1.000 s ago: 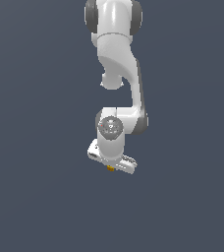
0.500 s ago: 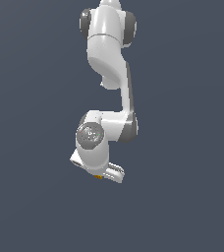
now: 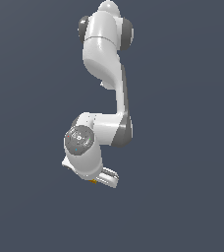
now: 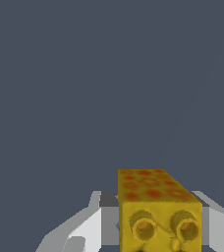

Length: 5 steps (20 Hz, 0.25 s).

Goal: Pick up the object and move it to a goal position.

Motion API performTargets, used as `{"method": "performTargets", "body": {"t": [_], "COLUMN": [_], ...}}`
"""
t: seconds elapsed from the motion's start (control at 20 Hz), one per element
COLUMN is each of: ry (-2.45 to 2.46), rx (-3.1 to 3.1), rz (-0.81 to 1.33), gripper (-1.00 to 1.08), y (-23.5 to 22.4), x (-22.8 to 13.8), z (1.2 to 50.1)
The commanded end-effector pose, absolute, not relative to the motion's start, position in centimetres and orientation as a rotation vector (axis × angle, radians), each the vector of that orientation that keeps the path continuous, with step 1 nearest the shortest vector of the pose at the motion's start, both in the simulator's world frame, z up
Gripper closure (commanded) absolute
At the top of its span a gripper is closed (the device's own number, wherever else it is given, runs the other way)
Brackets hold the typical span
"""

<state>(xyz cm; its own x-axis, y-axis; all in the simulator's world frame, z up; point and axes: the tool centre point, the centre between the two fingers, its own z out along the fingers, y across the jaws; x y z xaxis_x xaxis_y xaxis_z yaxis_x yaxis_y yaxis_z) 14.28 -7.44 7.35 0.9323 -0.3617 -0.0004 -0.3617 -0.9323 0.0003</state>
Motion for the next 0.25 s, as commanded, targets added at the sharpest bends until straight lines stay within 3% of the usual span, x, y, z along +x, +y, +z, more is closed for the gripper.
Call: {"method": "performTargets", "body": {"t": [0.0,0.2], "ry": [-0.577,-0.578], "rx": [3.088,3.088], "rz": [0.0,0.0], "gripper": [1.08,1.08], "y": [-7.63,-7.72], "x": [14.52,14.61], "z": [7.48,7.51]}}
